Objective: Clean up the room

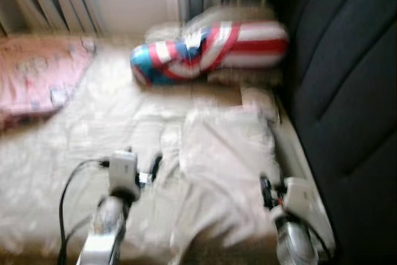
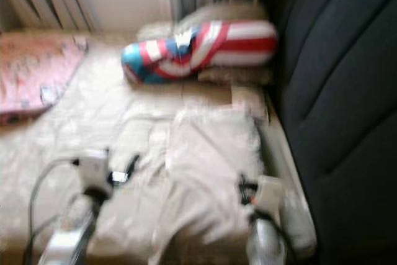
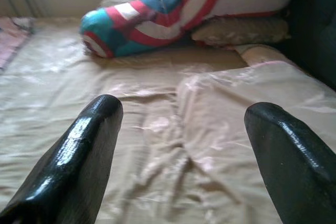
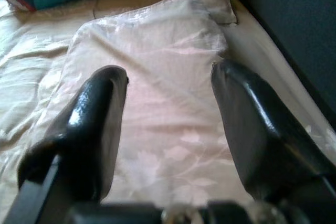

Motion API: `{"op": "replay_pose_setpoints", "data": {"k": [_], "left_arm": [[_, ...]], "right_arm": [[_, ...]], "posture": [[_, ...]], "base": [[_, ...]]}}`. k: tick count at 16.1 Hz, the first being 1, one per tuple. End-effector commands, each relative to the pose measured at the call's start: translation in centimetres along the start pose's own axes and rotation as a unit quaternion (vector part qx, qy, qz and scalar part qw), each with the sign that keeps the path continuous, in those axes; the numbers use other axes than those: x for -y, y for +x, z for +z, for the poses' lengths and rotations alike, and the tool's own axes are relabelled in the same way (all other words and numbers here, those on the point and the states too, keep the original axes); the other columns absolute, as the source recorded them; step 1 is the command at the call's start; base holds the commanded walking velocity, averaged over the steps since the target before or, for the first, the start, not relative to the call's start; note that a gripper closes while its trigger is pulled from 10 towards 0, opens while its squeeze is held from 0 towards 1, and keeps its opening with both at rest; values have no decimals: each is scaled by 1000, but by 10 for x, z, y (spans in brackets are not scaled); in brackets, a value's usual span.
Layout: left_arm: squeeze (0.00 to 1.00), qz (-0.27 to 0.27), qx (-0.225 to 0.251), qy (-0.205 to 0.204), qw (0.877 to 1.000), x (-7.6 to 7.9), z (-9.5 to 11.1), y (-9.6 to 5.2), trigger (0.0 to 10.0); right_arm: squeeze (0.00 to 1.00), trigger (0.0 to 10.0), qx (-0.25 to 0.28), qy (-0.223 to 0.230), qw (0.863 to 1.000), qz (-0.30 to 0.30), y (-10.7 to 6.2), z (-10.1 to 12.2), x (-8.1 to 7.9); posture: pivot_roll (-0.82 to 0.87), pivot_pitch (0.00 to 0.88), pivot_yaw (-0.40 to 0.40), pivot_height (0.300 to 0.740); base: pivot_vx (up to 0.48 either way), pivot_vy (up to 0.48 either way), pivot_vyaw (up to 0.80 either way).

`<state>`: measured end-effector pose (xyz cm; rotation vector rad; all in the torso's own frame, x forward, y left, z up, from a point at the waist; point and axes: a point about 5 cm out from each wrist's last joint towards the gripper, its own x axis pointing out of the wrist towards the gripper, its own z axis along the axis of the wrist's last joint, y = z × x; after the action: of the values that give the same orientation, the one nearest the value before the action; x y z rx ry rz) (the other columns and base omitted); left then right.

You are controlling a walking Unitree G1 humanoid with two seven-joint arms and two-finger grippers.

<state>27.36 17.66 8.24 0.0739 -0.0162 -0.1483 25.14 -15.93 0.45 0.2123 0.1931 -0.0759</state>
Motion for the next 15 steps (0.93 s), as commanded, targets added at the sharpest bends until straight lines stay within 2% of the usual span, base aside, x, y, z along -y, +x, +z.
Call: {"op": "replay_pose_setpoints", "data": {"k": [1, 3, 9, 15], "left_arm": [[0, -8, 11, 7, 1000, 5, 6, 3, 10000], [0, -5, 11, 11, 1000, 4, 6, 3, 10000], [0, -4, 8, 13, 1000, 4, 6, 4, 10000], [0, -2, 9, 5, 1000, 5, 6, 3, 10000]], "right_arm": [[0, 10000, -6, 9, 1000, -14, 0, -2, 5], [0, 10000, -5, 9, 1000, -14, 0, -1, 4], [0, 10000, -4, 8, 1000, -17, 1, -1, 6], [0, 10000, -4, 7, 1000, -16, 1, 0, 7]], "posture": [[0, 28, 5, 740], [-1, 28, 6, 740], [2, 27, 5, 740], [0, 25, 5, 740]], "base": [[0, 0, 0], [0, 0, 0], [0, -331, 0], [0, 0, 0]]}}
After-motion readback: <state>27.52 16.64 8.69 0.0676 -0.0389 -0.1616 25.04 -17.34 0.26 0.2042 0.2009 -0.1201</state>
